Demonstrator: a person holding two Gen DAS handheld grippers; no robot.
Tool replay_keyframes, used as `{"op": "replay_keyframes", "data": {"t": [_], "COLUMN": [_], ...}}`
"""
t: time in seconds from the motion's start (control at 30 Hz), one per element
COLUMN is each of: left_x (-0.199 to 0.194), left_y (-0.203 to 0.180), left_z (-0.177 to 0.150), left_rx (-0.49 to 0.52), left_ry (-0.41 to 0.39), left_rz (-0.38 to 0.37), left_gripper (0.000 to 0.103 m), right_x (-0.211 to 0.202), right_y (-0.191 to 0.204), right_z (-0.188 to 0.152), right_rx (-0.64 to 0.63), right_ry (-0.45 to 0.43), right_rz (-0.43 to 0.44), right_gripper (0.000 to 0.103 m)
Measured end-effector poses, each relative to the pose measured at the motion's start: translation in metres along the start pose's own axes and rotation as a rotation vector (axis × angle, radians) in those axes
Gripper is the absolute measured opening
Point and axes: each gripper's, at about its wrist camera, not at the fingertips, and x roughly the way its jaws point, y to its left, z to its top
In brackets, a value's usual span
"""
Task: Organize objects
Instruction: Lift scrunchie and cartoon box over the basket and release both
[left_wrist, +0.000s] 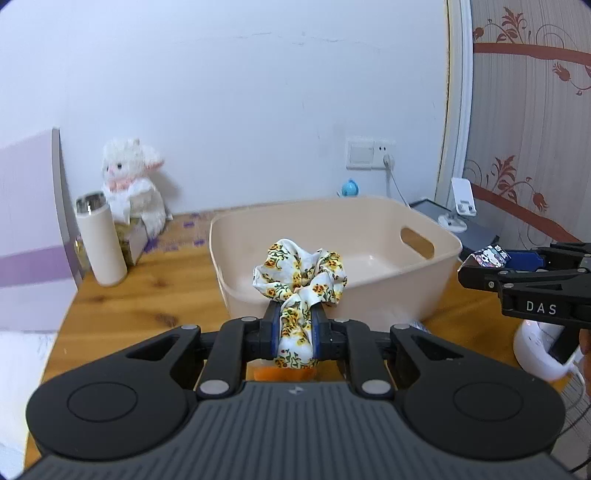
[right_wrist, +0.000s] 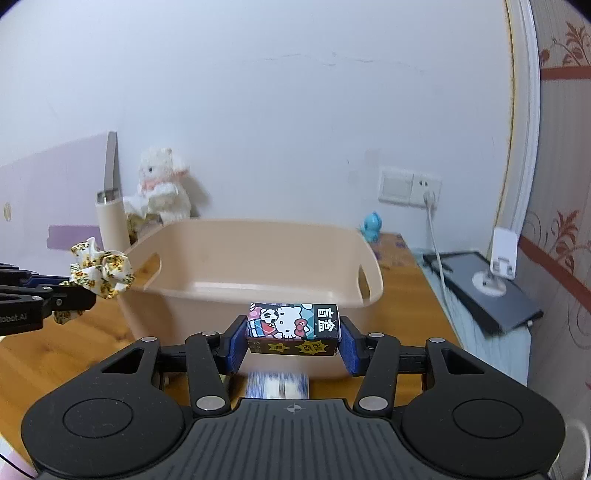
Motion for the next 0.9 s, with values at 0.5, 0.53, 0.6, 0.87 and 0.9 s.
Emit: {"op": "replay_keyframes", "data": {"t": [0.5,0.53,0.6,0.87,0.9], "left_x": [0.091,0.099,0.113,0.151,0.153], "left_y": [0.008,0.008,0.008,0.003,0.003], "left_z": [0.045,0.046,0.046,0.035,0.033], "left_rx": [-0.017,-0.016,-0.009,0.022,0.021], "left_ry": [0.039,0.050,0.069,0.160,0.169], "left_rz": [0.042,0.046,0.049,0.067,0.068], "left_gripper": [0.018,0.018,0.018,0.019,0.019], "right_x": [0.070,0.076,0.091,0.132,0.135], "right_y": [0.010,0.010,0.011,0.020,0.020], "right_z": [0.045,0.045,0.045,0.031,0.030], "right_rx": [-0.011,-0.012,-0.017,-0.065,-0.065], "right_ry": [-0.004,0.004,0.029,0.142,0.152], "right_rz": [0.005,0.002,-0.004,-0.031,-0.033], "right_gripper": [0.047,0.047,0.047,0.047,0.047]}}
